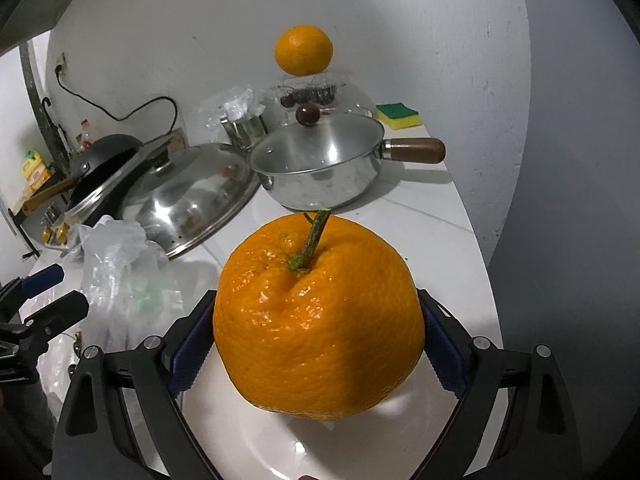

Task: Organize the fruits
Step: 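Lower the orange onto the white plate and open the right gripper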

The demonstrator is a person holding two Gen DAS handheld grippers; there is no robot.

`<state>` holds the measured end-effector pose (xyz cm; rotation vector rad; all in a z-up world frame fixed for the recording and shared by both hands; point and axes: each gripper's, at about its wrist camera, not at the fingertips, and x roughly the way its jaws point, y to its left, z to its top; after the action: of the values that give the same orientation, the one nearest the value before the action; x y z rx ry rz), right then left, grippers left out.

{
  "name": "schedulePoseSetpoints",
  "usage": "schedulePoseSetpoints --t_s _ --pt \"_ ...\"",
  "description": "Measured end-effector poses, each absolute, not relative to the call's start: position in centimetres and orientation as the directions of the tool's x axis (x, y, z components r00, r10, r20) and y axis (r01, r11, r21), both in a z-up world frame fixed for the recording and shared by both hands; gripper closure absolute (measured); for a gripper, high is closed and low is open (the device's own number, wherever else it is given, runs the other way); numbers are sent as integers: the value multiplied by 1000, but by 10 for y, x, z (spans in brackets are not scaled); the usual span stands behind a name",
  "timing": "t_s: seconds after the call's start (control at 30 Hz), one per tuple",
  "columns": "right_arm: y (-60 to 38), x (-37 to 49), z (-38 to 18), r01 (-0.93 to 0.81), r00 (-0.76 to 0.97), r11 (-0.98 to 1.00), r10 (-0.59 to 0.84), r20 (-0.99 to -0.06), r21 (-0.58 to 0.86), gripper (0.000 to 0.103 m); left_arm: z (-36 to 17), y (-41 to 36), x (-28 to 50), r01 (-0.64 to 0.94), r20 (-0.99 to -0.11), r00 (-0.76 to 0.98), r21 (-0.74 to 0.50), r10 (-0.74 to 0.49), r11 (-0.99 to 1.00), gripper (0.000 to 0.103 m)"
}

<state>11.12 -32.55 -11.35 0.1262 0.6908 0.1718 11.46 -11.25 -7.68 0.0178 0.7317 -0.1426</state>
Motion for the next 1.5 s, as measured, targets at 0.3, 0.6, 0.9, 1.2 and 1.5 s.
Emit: schedulePoseSetpoints --t_s 0.3,0.6,0.9,1.2,1.5 --pt "-324 121 -119 -86 739 982 175 -651 166 9 -83 -112 123 142 -679 722 -44 -134 989 1" --pt "-324 129 -125 -53 705 983 161 -690 175 7 -84 -106 122 139 -678 722 -53 -138 989 1" --pt "-316 117 -103 -38 780 995 90 -619 96 7 -79 -96 116 129 -679 721 -67 -140 989 1" --pt "-306 102 -91 -59 783 994 105 -613 96 7 -64 -85 97 128 -644 752 -67 -141 989 1" --pt "-292 77 -73 -78 804 993 113 -584 85 7 -50 -69 70 120 -612 780 -58 -130 991 1"
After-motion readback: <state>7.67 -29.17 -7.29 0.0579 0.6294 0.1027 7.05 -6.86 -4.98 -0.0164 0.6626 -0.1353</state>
